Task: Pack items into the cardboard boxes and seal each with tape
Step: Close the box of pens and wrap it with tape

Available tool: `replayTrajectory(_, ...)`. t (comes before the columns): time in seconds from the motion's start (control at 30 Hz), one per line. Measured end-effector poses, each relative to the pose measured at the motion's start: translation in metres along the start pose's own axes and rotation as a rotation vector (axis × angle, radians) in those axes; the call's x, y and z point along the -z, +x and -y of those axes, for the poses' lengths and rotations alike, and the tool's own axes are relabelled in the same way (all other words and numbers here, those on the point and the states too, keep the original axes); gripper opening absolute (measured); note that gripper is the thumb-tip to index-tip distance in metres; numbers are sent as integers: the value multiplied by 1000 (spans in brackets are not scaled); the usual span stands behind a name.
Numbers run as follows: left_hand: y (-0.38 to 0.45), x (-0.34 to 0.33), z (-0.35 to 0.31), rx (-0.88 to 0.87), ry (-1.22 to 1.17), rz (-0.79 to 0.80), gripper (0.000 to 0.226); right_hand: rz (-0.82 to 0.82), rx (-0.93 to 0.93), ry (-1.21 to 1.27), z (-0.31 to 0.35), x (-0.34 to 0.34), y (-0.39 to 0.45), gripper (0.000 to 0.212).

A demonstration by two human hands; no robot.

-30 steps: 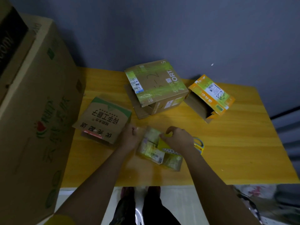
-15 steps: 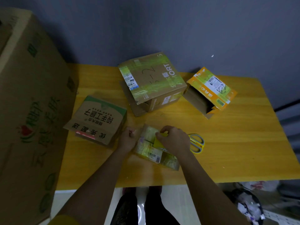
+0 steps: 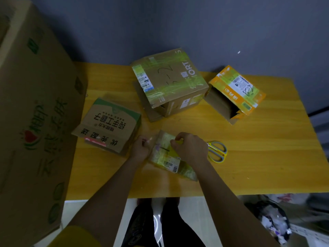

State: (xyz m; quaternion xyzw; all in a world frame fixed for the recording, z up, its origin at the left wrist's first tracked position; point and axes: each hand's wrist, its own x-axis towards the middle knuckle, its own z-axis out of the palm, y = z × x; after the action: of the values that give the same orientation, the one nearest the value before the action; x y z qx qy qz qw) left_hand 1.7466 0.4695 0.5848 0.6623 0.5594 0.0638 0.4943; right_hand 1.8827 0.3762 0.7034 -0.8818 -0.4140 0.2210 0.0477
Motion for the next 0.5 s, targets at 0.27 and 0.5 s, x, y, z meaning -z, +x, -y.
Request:
replayTrajectory(0.27,5,-16,10,36,-128,84,9,-32,-6,-23,2,-3,-1,35)
replayTrajectory(0.5,16,-14,13,62,-83,207,22,-45,-12,-38,4,-5,-2,36)
